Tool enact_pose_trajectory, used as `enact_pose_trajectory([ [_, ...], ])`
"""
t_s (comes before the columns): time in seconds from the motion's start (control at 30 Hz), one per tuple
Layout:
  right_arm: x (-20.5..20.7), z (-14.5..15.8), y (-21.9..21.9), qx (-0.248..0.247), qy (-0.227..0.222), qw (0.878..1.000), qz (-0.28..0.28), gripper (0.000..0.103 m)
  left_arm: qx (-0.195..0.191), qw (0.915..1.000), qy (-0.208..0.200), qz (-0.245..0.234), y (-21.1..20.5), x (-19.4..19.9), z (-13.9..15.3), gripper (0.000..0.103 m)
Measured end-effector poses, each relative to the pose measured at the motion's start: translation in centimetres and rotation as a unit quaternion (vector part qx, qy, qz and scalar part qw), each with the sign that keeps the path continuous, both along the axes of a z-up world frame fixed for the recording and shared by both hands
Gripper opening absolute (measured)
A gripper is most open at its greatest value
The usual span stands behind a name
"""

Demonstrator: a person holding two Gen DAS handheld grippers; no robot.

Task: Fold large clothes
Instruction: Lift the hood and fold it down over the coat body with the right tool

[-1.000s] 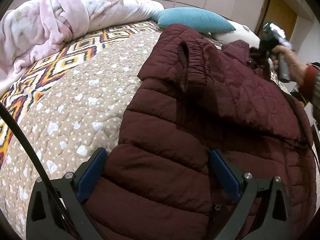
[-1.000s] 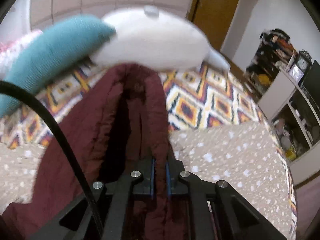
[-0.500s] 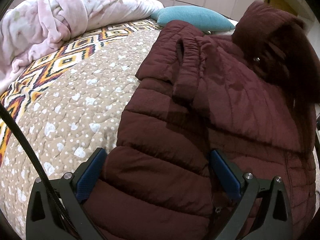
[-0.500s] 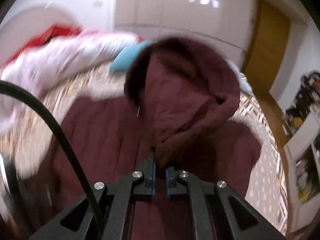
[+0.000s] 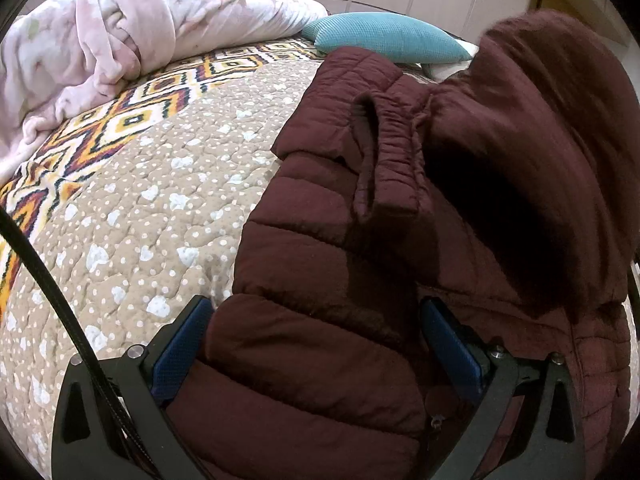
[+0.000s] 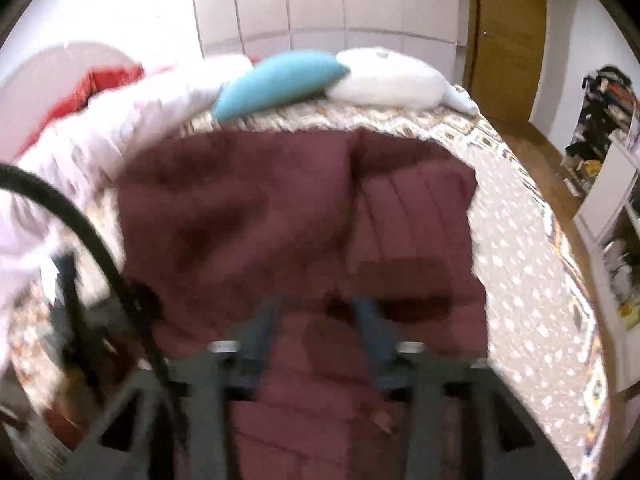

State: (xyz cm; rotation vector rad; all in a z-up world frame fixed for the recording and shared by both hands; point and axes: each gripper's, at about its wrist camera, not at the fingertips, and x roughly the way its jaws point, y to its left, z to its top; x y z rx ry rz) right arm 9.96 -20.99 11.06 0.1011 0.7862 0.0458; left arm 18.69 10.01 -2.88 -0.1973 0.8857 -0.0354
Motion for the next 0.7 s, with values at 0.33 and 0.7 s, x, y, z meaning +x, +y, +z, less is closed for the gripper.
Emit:
enact_pose_trajectory([
  [0.33,5.1,-5.6,3.3,0.196,0.092,0.976,0.017,0.072,-0.006,1.0000,-0.002,0.000,0.1,0.0,0.0,0.102],
  [0.7,6.0,-9.1,-1.9,0.238,0.085,0.961,-0.114,0.072,-0.007,1.0000,-0.002,0.000,0.1,0.1,0.0,0.102],
])
